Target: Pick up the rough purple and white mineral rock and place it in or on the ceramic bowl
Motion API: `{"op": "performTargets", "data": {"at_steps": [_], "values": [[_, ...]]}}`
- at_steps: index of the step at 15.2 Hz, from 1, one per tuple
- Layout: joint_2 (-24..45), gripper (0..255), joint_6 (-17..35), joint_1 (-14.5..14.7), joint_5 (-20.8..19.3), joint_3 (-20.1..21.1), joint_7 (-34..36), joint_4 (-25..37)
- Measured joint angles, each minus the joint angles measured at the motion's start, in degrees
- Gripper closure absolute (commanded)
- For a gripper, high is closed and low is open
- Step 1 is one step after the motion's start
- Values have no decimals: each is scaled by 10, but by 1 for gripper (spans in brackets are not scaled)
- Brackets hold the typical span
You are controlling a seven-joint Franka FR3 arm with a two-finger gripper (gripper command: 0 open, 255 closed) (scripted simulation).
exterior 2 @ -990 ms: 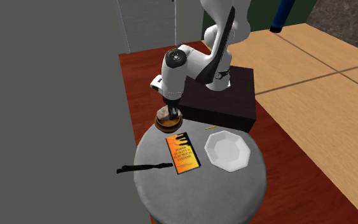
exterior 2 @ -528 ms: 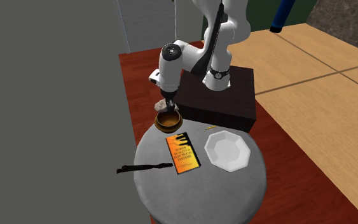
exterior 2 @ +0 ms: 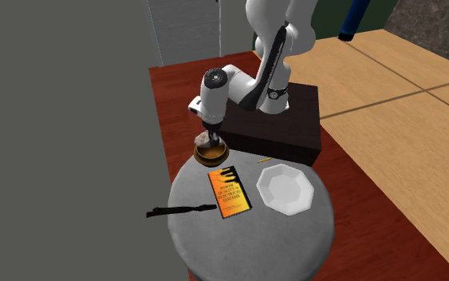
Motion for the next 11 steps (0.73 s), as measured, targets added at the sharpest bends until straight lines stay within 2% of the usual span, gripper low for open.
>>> {"op": "performTargets", "data": {"at_steps": [2, 5, 11], "values": [[27, 255, 18, -31, 39, 38, -26, 3], [51, 255, 39, -60, 74, 75, -47, 3], [59, 255, 45, -71, 85, 88, -54, 5]]}}
